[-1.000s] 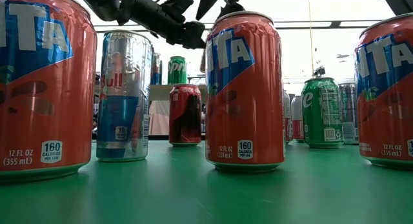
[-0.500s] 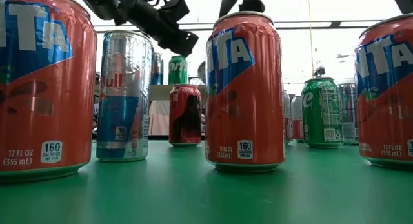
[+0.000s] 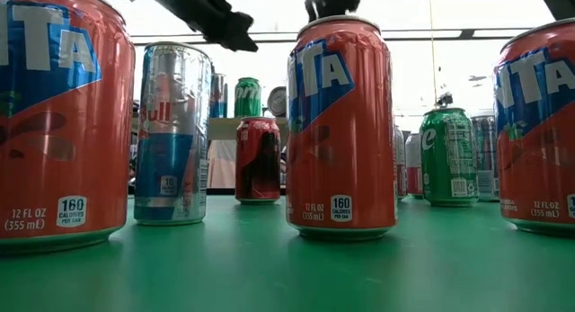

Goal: Place canned beverage on shelf
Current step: Put the red can on the shelf

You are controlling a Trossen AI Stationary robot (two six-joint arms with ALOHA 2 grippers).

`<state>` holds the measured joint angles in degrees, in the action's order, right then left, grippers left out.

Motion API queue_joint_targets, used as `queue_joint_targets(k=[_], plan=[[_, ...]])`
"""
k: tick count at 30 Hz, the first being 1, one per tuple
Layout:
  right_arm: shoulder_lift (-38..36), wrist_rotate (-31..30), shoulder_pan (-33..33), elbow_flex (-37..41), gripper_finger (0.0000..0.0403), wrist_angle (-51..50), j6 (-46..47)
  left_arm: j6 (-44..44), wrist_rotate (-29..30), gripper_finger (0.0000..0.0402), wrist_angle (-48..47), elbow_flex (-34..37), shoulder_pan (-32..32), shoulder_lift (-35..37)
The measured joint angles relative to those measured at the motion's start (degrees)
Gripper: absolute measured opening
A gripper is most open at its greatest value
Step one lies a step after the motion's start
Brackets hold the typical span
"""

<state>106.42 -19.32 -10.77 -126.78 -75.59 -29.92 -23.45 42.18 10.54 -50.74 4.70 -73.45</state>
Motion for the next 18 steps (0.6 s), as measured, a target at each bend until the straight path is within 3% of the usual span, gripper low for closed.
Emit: queue_joint_targets(k=[7,18], plan=[[3.5,0.9,-3.8,0.0,0.0345,4.6,-11.8,5.0,-1.0,0.0003,-0.5,6.2,-4.8,8.1],[6.8,9.9,-8.4,0.0,0.0345,4.9,-15.1,9.2,-0.9,0.0003,-0.2,13.8,-12.5,20.1]])
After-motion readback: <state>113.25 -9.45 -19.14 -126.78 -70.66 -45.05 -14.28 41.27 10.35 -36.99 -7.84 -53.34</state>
